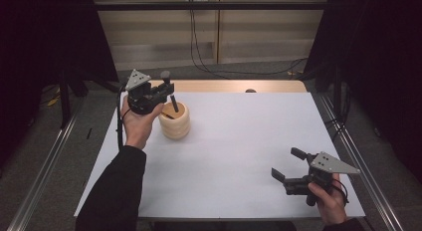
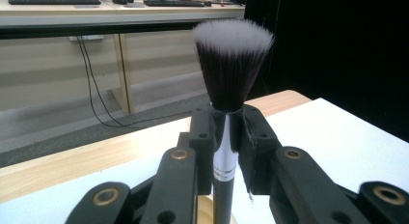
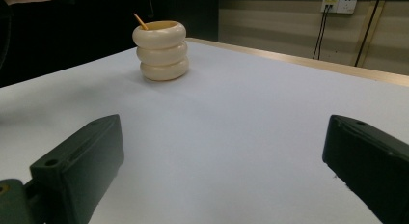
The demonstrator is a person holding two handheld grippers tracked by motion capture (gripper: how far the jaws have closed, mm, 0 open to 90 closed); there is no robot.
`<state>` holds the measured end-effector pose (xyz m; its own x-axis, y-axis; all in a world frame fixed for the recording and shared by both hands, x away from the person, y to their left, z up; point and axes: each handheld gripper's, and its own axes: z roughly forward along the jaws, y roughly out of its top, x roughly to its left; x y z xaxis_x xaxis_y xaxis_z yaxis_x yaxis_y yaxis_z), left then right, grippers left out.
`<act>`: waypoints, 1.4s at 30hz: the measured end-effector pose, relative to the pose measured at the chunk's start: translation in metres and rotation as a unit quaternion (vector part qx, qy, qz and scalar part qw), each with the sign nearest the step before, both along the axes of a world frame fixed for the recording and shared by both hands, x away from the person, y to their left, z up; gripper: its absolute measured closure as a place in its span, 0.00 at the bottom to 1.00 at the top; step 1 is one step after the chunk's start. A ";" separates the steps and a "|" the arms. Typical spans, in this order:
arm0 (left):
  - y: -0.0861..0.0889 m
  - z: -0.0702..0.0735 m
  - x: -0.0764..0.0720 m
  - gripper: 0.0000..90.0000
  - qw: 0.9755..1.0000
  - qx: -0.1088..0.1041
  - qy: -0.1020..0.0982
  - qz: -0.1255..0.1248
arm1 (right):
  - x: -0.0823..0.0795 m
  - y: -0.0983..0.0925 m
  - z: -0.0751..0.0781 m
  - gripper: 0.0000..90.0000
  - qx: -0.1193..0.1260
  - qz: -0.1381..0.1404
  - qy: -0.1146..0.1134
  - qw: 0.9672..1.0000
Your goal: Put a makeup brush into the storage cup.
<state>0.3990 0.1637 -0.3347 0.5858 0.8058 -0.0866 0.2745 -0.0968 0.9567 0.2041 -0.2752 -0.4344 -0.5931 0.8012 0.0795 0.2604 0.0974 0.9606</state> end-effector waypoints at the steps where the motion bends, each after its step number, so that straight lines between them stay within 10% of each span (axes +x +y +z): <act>1: 0.000 -0.002 0.001 0.86 1.000 0.002 0.003 0.000 | 0.000 0.000 0.000 0.01 0.000 0.000 0.000 1.000; 18: 0.009 -0.042 0.012 0.86 0.999 0.003 0.032 0.020 | 0.000 0.000 0.000 0.01 0.002 -0.001 -0.003 1.000; 42: 0.000 -0.058 0.007 0.86 0.999 0.015 0.044 0.008 | 0.001 0.000 -0.001 0.01 0.002 0.002 -0.003 1.000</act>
<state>0.4064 0.1632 -0.3931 0.5642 0.8178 -0.1138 0.3597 -0.1194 0.9254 0.2049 -0.2749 -0.4352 -0.5961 0.7990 0.0793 0.2551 0.0948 0.9623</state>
